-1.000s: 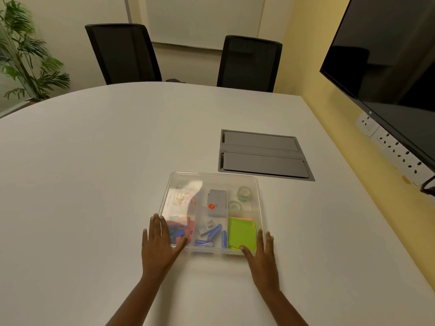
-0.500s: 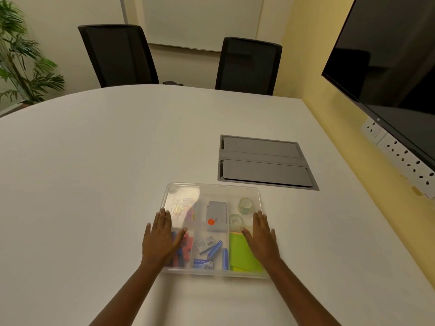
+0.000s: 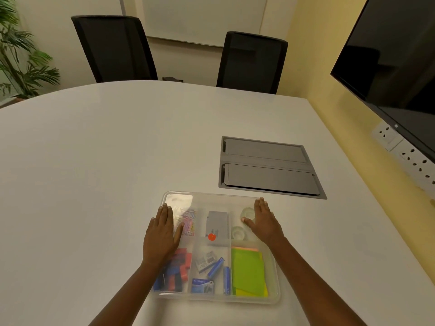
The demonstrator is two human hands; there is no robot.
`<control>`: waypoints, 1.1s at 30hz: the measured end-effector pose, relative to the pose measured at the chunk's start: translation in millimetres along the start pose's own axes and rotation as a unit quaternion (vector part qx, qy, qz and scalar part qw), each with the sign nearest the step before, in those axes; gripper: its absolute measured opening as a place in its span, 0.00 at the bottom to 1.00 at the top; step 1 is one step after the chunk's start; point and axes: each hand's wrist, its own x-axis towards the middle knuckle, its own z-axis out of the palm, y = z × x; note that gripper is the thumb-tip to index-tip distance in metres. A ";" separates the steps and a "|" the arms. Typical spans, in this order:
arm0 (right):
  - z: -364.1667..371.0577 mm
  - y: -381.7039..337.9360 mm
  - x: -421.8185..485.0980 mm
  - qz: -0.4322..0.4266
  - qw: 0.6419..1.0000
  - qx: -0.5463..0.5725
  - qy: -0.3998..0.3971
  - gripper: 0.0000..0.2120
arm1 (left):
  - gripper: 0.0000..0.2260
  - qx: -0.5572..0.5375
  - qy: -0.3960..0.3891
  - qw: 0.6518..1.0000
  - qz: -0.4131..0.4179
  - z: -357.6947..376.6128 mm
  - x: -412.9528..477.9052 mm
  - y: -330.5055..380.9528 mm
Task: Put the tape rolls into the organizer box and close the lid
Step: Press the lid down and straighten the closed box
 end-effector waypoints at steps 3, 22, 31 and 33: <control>-2.5 -0.4 2.9 -0.004 1.000 -0.006 -0.005 0.38 | 0.52 0.001 0.001 1.000 0.001 1.6 0.0 -0.6; -17.7 -13.1 15.5 0.011 0.996 -0.079 -0.037 0.40 | 0.33 0.066 -0.043 0.996 0.040 -17.7 54.1 1.9; -15.0 -11.2 19.0 0.021 0.995 -0.086 -0.040 0.40 | 0.60 0.024 -0.040 0.999 0.028 -12.9 53.3 0.4; -14.5 -11.3 18.8 0.024 0.995 -0.087 -0.042 0.39 | 0.61 0.019 -0.042 0.999 0.027 -12.7 53.2 1.7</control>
